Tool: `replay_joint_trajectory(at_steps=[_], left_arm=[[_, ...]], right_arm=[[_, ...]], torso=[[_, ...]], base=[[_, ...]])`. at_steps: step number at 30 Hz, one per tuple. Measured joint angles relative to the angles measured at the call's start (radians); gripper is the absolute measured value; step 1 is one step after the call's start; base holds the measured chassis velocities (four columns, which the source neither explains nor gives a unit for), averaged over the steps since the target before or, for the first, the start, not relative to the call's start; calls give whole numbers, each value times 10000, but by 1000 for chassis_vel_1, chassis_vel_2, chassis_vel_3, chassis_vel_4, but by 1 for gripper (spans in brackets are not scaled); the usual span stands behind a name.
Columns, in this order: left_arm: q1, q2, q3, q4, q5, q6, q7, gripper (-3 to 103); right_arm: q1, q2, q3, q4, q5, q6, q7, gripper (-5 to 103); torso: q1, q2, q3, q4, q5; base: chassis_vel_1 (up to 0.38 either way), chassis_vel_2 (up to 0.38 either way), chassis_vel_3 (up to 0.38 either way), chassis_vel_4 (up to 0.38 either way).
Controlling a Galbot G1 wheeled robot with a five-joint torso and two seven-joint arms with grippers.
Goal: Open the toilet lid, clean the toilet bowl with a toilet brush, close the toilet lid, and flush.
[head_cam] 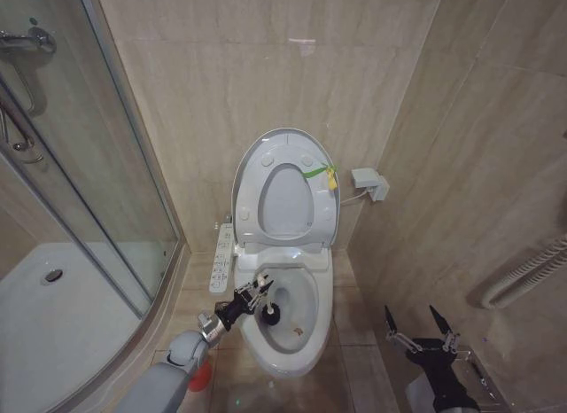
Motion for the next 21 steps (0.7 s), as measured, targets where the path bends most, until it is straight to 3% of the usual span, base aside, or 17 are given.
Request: replay_joint_trajectory(at_steps=[6, 11, 21], left_arm=[[66, -56, -21, -347, -88, -15, -170, 23], [507, 112, 108, -1952, -819, 419, -645, 23], [929, 196, 298, -3133, -1214, 776, -654, 23]], right_arm=[[0, 0, 0, 0, 0, 0, 0, 100], [0, 0, 0, 0, 0, 0, 0, 100], [0, 0, 0, 0, 0, 0, 0, 100]], torso=[[0, 0, 0, 0, 0], [0, 0, 0, 0, 0], [0, 0, -1, 0, 1]], base=[[0, 0, 0, 0], [0, 0, 0, 0], [0, 0, 0, 0]])
